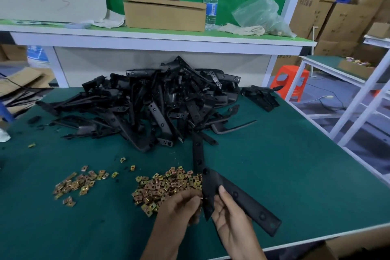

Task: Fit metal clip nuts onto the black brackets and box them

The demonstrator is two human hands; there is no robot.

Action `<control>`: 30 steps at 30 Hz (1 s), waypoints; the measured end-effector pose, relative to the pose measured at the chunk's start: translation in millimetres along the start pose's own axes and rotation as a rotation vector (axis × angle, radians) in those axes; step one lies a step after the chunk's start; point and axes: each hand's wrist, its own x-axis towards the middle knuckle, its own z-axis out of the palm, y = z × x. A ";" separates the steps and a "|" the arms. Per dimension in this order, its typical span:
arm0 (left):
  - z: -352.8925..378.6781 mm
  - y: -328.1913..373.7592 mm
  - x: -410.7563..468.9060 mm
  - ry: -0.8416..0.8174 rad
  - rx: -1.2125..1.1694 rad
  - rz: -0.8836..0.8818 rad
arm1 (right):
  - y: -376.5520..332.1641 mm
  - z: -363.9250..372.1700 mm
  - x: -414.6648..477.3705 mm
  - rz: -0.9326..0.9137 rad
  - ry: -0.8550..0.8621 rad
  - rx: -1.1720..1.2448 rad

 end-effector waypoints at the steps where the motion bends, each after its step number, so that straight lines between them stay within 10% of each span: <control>1: 0.0 -1.0 -0.3 0.007 -0.010 -0.006 | 0.4 -0.5 0.5 0.012 -0.012 -0.006; 30: 2.9 -6.2 -4.5 -0.062 -0.239 -0.012 | 2.5 -14.6 4.2 -0.002 -0.124 -0.198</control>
